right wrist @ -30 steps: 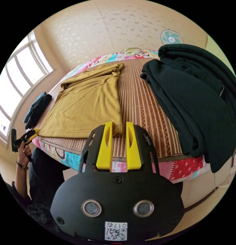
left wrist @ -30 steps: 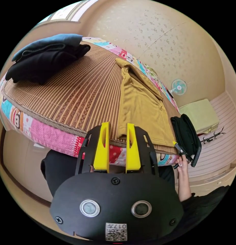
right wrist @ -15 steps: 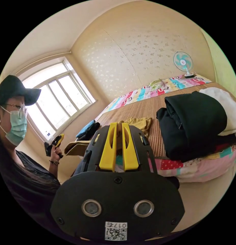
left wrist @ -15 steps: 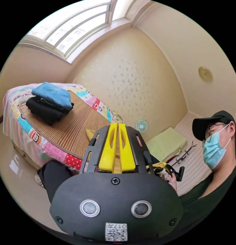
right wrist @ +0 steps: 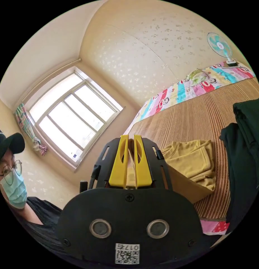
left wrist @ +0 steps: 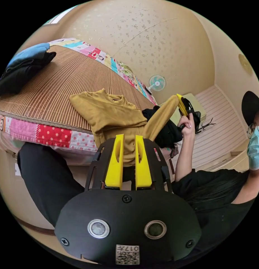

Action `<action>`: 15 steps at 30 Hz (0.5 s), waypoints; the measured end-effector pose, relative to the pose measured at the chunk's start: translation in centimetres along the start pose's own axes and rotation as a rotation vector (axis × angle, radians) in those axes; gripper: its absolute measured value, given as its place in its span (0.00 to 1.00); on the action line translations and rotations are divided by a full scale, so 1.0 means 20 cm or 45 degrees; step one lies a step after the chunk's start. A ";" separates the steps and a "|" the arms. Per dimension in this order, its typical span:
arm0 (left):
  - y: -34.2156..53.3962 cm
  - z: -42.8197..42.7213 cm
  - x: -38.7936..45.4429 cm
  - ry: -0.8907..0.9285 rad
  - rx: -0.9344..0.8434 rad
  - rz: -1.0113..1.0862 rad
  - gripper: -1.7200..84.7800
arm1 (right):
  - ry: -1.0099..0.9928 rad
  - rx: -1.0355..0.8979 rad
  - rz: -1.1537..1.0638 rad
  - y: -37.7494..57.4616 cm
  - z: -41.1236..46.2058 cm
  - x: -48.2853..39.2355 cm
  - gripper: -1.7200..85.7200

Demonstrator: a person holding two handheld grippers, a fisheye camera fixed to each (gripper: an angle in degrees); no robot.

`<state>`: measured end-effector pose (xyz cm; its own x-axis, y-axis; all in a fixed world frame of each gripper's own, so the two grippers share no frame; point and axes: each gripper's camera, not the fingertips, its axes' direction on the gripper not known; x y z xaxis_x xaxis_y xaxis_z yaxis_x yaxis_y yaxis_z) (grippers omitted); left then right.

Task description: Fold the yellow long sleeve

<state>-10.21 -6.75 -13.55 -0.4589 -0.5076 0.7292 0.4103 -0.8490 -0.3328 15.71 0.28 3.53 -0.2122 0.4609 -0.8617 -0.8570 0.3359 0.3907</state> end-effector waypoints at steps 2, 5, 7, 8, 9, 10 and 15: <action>0.02 0.01 -0.02 0.060 0.000 -0.016 0.10 | 0.289 0.185 0.034 -0.24 0.20 0.08 0.05; 0.04 0.03 0.00 0.046 -0.031 0.016 0.12 | 1.057 -0.036 -0.164 -0.46 0.70 0.29 0.06; 0.06 0.07 0.05 0.059 -0.101 0.070 0.12 | 1.177 -0.407 -0.253 -0.47 0.95 0.46 0.07; 0.08 0.12 0.08 0.074 -0.169 0.121 0.13 | 1.167 -0.502 -0.293 -0.43 0.99 0.49 0.08; 0.10 0.14 0.09 0.079 -0.203 0.145 0.13 | 1.146 -0.495 -0.328 -0.41 0.96 0.47 0.09; 0.13 0.19 0.11 0.077 -0.261 0.181 0.13 | 1.080 -0.471 -0.388 -0.34 0.89 0.42 0.10; 0.24 0.35 0.09 0.098 -0.372 0.238 0.13 | 0.566 -0.475 -0.272 0.06 0.30 0.32 0.13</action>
<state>-3.57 -10.73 -9.65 -0.4599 -0.6584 0.5958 0.2555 -0.7408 -0.6213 16.18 8.45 0.43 -0.1244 0.0015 -0.9922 -0.9916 0.0358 0.1243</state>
